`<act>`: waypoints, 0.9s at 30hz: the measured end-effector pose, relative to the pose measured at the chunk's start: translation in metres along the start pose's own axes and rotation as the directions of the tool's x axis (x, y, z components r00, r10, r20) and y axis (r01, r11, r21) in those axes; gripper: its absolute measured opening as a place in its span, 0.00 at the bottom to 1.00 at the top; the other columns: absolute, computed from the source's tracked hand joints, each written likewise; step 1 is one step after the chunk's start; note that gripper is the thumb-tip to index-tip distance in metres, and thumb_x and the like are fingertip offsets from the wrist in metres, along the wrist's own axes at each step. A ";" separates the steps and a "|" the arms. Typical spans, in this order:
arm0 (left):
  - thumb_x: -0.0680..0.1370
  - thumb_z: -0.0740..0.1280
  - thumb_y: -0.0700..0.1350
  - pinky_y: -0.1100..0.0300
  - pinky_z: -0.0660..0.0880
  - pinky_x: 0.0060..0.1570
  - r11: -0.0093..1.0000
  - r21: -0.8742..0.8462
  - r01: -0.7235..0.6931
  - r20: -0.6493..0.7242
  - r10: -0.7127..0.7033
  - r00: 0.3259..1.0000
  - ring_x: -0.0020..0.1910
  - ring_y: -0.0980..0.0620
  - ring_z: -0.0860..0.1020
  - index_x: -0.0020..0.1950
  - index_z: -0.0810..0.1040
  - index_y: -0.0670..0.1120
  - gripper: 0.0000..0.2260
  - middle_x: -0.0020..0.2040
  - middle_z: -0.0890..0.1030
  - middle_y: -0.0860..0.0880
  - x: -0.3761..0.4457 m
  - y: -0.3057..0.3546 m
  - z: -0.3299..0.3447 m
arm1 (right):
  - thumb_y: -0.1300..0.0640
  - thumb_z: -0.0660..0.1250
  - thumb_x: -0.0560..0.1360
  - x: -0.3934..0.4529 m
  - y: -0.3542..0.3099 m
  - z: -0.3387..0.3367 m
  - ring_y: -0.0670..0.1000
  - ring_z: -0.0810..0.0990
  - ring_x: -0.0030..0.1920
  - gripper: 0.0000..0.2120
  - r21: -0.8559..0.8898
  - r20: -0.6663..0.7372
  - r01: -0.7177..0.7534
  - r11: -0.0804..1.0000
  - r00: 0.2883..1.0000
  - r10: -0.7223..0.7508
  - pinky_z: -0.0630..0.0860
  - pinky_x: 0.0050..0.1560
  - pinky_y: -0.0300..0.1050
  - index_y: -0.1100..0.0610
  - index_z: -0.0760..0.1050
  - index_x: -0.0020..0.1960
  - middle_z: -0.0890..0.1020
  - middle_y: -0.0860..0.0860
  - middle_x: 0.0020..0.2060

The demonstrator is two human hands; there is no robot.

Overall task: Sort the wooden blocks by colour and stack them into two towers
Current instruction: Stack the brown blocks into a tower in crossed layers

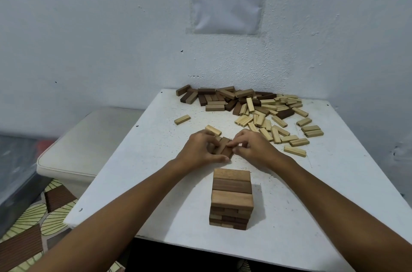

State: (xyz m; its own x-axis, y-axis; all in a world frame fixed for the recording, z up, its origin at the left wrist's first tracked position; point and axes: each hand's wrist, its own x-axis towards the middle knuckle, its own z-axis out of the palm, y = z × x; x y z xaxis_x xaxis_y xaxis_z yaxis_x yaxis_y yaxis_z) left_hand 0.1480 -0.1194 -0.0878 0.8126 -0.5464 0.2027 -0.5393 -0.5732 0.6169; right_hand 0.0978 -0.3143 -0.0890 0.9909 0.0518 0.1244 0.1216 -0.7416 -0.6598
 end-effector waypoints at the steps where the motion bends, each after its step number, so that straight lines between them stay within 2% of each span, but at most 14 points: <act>1: 0.63 0.80 0.53 0.58 0.73 0.51 1.000 -0.008 -0.007 0.002 0.008 1.000 0.57 0.50 0.75 0.54 0.83 0.42 0.24 0.58 0.79 0.46 0.000 0.001 0.000 | 0.59 0.70 0.76 -0.001 0.000 0.000 0.42 0.74 0.43 0.10 0.004 -0.003 0.002 1.000 1.000 -0.002 0.67 0.41 0.34 0.50 0.83 0.55 0.76 0.46 0.48; 5: 0.59 0.75 0.56 0.57 0.77 0.51 0.999 -0.037 -0.037 0.026 0.038 0.999 0.53 0.53 0.76 0.58 0.82 0.45 0.29 0.55 0.79 0.49 0.004 -0.001 -0.001 | 0.58 0.72 0.74 -0.002 -0.002 -0.001 0.44 0.75 0.43 0.11 0.008 -0.030 -0.005 1.000 1.000 0.005 0.70 0.42 0.38 0.51 0.82 0.56 0.76 0.47 0.45; 9: 0.60 0.74 0.52 0.64 0.74 0.52 0.996 -0.016 -0.083 0.072 0.084 0.994 0.54 0.54 0.76 0.61 0.80 0.44 0.30 0.58 0.79 0.48 0.007 -0.003 -0.002 | 0.57 0.75 0.71 -0.004 -0.002 -0.002 0.43 0.74 0.40 0.10 0.004 -0.045 0.002 1.000 0.999 -0.002 0.67 0.38 0.36 0.49 0.83 0.53 0.76 0.46 0.41; 14: 0.62 0.74 0.48 0.54 0.76 0.57 0.990 -0.005 -0.139 0.150 0.138 0.979 0.58 0.52 0.75 0.66 0.76 0.44 0.32 0.59 0.78 0.49 0.012 -0.006 -0.006 | 0.54 0.77 0.69 -0.007 -0.003 -0.002 0.45 0.74 0.40 0.08 0.032 -0.057 0.012 0.999 0.998 -0.011 0.69 0.39 0.40 0.43 0.81 0.44 0.76 0.47 0.42; 17: 0.62 0.73 0.48 0.54 0.76 0.58 0.989 -0.030 -0.143 0.182 0.146 0.972 0.58 0.51 0.75 0.67 0.75 0.43 0.33 0.60 0.77 0.49 0.013 -0.005 -0.007 | 0.52 0.77 0.69 -0.009 -0.003 0.000 0.46 0.75 0.44 0.08 0.030 -0.072 0.008 1.000 0.997 -0.006 0.72 0.41 0.42 0.49 0.81 0.45 0.76 0.47 0.45; 21: 0.63 0.75 0.53 0.58 0.75 0.57 0.992 -0.004 -0.129 0.197 0.127 0.972 0.61 0.52 0.74 0.62 0.81 0.45 0.28 0.63 0.77 0.48 0.013 -0.008 -0.008 | 0.53 0.75 0.71 -0.007 -0.001 -0.002 0.44 0.73 0.47 0.11 -0.003 -0.053 -0.007 1.000 0.999 0.007 0.75 0.47 0.44 0.50 0.82 0.53 0.75 0.46 0.48; 24: 0.63 0.77 0.58 0.61 0.74 0.51 0.994 0.030 -0.106 0.220 0.097 0.971 0.60 0.51 0.74 0.58 0.83 0.47 0.27 0.63 0.76 0.49 0.013 -0.015 -0.007 | 0.55 0.74 0.72 -0.006 0.001 -0.004 0.45 0.74 0.47 0.12 0.020 -0.034 -0.032 0.999 0.999 0.033 0.74 0.47 0.44 0.50 0.82 0.55 0.75 0.46 0.47; 27: 0.64 0.75 0.54 0.67 0.71 0.46 0.995 0.036 -0.098 0.212 0.088 0.973 0.57 0.54 0.74 0.58 0.83 0.50 0.23 0.64 0.74 0.50 0.012 -0.018 -0.008 | 0.61 0.73 0.73 -0.004 0.003 -0.005 0.47 0.76 0.46 0.10 0.033 -0.050 -0.036 0.999 0.998 0.037 0.72 0.44 0.40 0.51 0.84 0.53 0.77 0.46 0.45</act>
State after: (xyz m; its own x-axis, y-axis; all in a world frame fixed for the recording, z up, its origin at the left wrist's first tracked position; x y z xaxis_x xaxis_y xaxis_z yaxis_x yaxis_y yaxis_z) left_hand 0.1690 -0.1108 -0.0904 0.6963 -0.7120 0.0904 -0.6241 -0.5385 0.5661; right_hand 0.0938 -0.3198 -0.0874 0.9906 -0.0096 0.1368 0.0880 -0.7204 -0.6879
